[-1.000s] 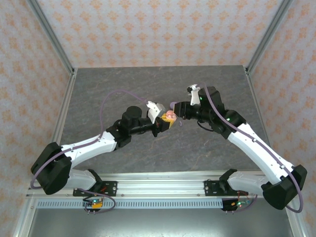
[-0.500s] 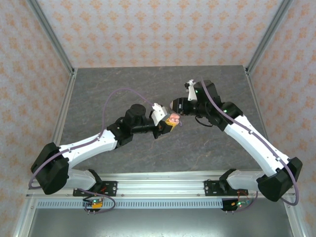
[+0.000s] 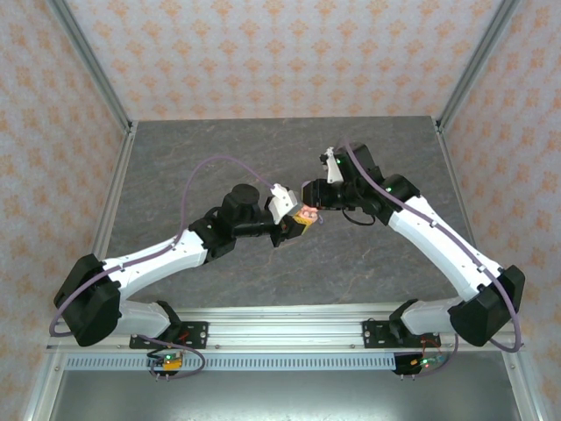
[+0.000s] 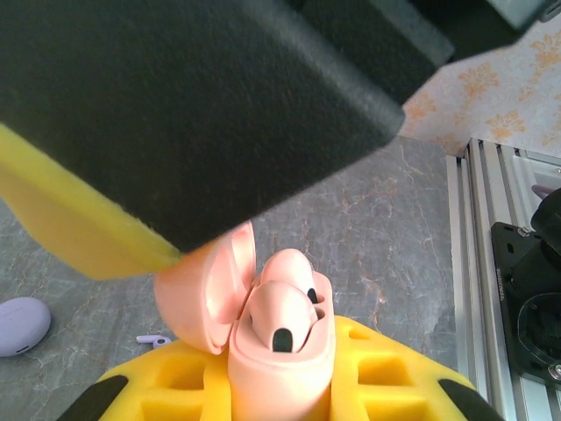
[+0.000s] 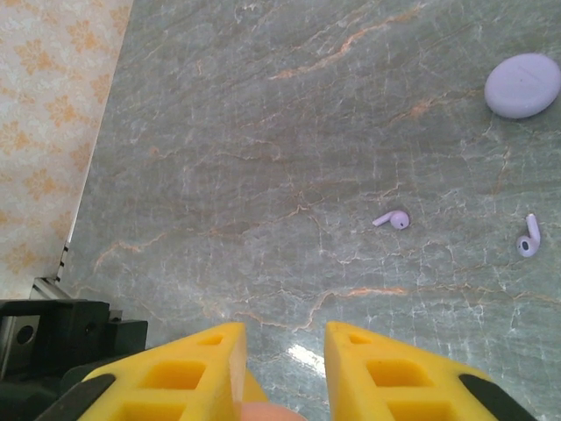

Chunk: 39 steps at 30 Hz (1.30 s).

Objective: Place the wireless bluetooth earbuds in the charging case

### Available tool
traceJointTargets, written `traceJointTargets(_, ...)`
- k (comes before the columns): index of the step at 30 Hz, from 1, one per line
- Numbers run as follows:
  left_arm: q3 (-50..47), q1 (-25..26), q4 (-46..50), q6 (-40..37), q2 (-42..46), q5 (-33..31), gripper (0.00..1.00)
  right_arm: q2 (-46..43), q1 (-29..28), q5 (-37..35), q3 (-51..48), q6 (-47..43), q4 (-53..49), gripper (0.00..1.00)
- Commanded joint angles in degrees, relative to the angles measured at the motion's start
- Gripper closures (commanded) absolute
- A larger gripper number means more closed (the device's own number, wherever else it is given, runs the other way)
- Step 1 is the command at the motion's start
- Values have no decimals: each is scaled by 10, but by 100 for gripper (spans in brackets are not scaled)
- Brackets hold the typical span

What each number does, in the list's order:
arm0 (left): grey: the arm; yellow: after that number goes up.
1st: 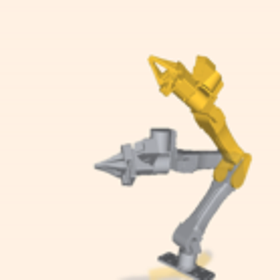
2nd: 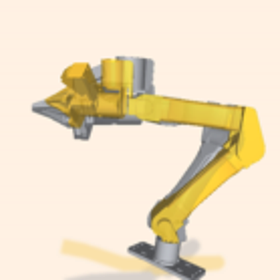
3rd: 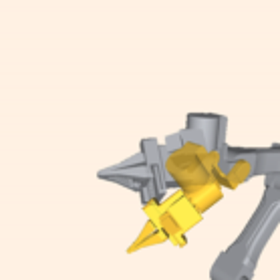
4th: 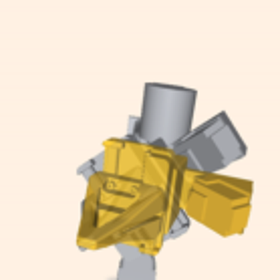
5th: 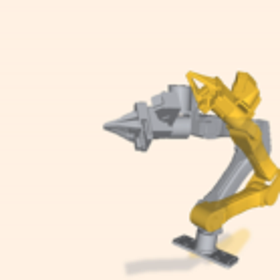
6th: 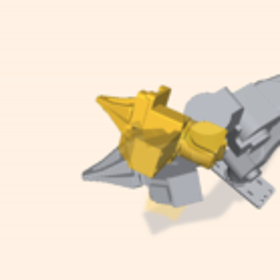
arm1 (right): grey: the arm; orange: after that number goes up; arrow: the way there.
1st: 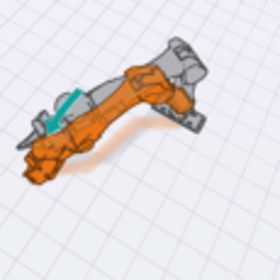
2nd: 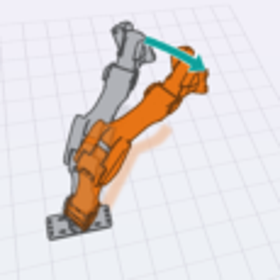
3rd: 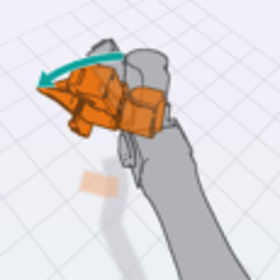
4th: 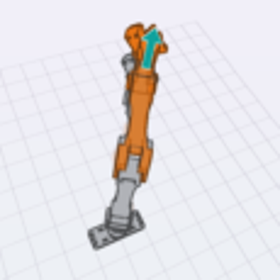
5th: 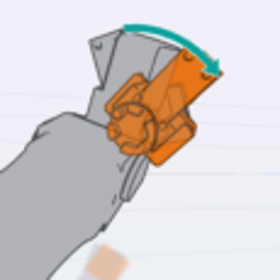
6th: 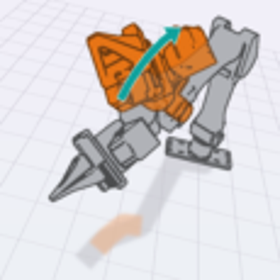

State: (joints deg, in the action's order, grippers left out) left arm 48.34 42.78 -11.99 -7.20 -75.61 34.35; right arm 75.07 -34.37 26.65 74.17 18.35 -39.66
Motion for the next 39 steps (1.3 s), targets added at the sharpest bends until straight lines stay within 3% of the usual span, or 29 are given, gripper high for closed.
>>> traceJointTargets(1,24,5,3,-9,12,-8,94,5,-3,19,18,-7,-15,70)
traceJointTargets(31,52,-22,6,76,-17,-60,94,2,-3,31,1,-23,-39,72)
traceJointTargets(37,53,-24,11,80,-19,-66,93,-1,-3,7,1,-18,-39,72)
traceJointTargets(39,54,-25,13,85,-21,-73,93,-7,-3,-31,1,-7,-40,67)
